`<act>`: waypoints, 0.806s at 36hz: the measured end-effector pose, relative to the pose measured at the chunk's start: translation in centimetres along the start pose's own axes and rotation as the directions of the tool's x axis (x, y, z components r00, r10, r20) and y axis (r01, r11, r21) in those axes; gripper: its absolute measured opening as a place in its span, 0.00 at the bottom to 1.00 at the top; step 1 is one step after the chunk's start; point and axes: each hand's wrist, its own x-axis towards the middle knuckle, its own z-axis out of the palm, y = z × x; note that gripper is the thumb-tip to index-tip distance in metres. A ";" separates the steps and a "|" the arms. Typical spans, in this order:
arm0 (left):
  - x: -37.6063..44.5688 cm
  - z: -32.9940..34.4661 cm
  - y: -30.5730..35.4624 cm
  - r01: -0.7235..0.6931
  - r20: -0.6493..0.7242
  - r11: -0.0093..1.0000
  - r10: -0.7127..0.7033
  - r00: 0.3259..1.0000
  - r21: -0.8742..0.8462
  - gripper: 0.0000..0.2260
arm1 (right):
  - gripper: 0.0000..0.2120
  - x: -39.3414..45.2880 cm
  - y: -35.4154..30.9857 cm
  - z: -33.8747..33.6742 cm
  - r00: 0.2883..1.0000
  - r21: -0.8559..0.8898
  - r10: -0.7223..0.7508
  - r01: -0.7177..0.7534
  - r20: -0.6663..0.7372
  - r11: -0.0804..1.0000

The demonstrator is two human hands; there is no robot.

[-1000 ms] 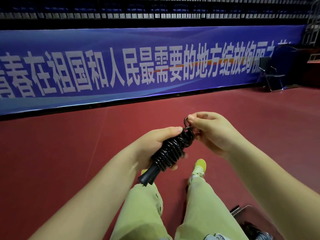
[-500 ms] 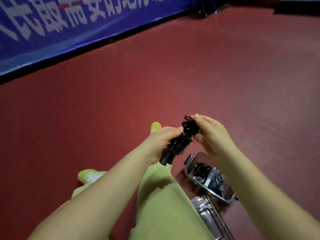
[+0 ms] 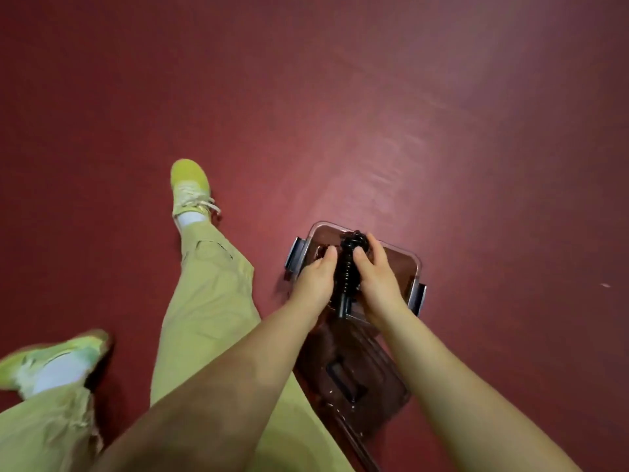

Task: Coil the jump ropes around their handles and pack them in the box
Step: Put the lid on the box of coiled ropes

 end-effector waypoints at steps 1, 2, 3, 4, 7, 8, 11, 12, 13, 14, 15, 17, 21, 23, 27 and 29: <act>1.0 0.1 -0.8 0.060 0.018 0.998 -0.060 0.998 0.013 0.31 | 0.22 0.6 0.9 -0.2 1.000 -0.026 0.018 -0.018 -0.009 0.999; 1.9 0.2 -1.4 0.121 0.046 0.992 -0.122 0.991 0.032 0.30 | 0.21 1.4 2.2 -0.4 0.999 -0.047 0.039 -0.040 -0.026 0.998; 2.1 0.3 -1.9 0.164 0.066 0.985 -0.167 0.984 0.049 0.27 | 0.22 1.8 3.1 -0.8 0.996 -0.067 0.070 -0.074 -0.059 0.995; 2.7 0.5 -2.5 0.218 0.078 0.974 -0.222 0.972 0.057 0.25 | 0.22 2.5 4.5 -1.3 0.990 -0.083 0.102 -0.110 -0.102 0.990; 3.9 1.0 -4.1 0.384 0.140 0.922 -0.386 0.912 0.040 0.26 | 0.25 4.4 7.5 -2.7 0.960 -0.159 0.165 -0.204 -0.228 0.966; 4.3 1.2 -4.5 0.428 0.152 0.903 -0.427 0.891 0.027 0.27 | 0.25 5.0 8.4 -3.1 0.953 -0.170 0.171 -0.217 -0.250 0.961; 5.5 1.9 -5.5 0.493 0.149 0.870 -0.487 0.861 -0.001 0.30 | 0.25 6.7 9.8 -4.1 0.940 -0.167 0.196 -0.249 -0.280 0.954; 6.1 2.1 -5.8 0.512 0.148 0.859 -0.504 0.851 -0.022 0.30 | 0.24 7.3 10.2 -4.4 0.940 -0.148 0.203 -0.250 -0.276 0.957; 6.5 2.2 -6.0 0.531 0.148 0.846 -0.520 0.841 -0.051 0.31 | 0.24 7.8 10.6 -4.6 0.942 -0.128 0.214 -0.253 -0.259 0.959; 6.9 2.4 -6.2 0.554 0.157 0.829 -0.538 0.828 -0.081 0.33 | 0.23 8.0 10.9 -4.7 0.945 -0.105 0.227 -0.257 -0.236 0.961; 7.2 2.5 -6.3 0.567 0.169 0.816 -0.546 0.820 -0.115 0.34 | 0.22 8.0 11.2 -4.7 0.949 -0.084 0.238 -0.259 -0.206 0.962; 7.9 2.8 -6.5 0.590 0.205 0.788 -0.557 0.805 -0.177 0.37 | 0.23 8.0 12.1 -4.6 0.955 -0.043 0.251 -0.261 -0.159 0.964; 8.7 3.5 -6.9 0.593 0.204 0.756 -0.557 0.805 -0.277 0.38 | 0.25 8.2 13.2 -4.1 0.949 -0.023 0.239 -0.249 -0.204 0.968; 8.7 3.5 -7.2 0.592 0.215 0.752 -0.552 0.806 -0.289 0.38 | 0.21 8.0 13.2 -4.4 0.914 -0.072 0.198 -0.238 -0.353 0.969; 8.1 3.7 -6.6 0.571 0.220 0.779 -0.528 0.820 -0.259 0.36 | 0.17 4.5 13.5 -5.8 0.882 -0.144 0.114 -0.200 -0.458 0.969; 7.8 4.2 -6.4 0.539 0.204 0.812 -0.502 0.840 -0.224 0.34 | 0.13 2.2 14.6 -6.7 0.885 -0.193 0.067 -0.173 -0.460 0.966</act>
